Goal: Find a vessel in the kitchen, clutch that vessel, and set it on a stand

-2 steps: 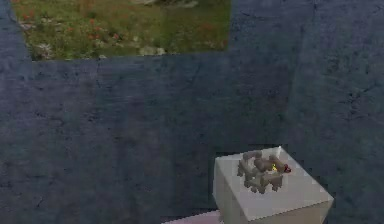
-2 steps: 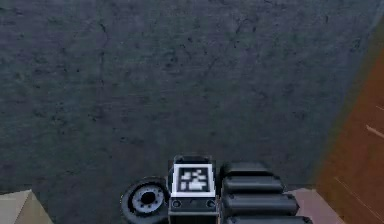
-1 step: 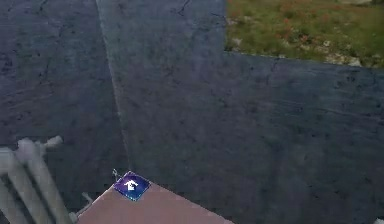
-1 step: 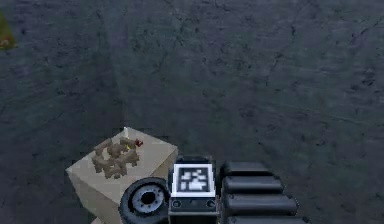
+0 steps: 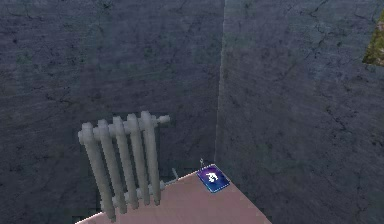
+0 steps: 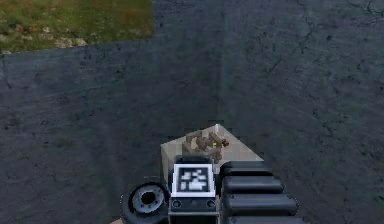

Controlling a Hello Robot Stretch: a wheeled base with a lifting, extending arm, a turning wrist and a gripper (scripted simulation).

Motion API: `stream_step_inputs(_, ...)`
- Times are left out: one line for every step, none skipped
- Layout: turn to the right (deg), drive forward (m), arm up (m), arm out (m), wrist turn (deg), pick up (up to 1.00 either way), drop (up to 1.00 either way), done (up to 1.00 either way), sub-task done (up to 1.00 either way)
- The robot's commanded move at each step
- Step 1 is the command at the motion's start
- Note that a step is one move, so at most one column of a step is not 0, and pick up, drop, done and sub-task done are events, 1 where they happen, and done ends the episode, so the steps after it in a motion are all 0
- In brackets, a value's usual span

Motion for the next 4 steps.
stream_step_inputs(0.0, 0.00, 0.00, 0.48, 0.0, 0.00, 0.00, 0.00, 0.00)
stream_step_inputs(0.0, 0.00, 0.00, 0.00, 45.0, 0.00, 0.00, 0.00, 0.00)
stream_step_inputs(0.0, 0.00, 0.00, 0.00, 45.0, 0.00, 0.00, 0.00, 0.00)
stream_step_inputs(0.0, 0.00, 0.00, 0.00, 45.0, 0.00, 0.00, 0.00, 0.00)
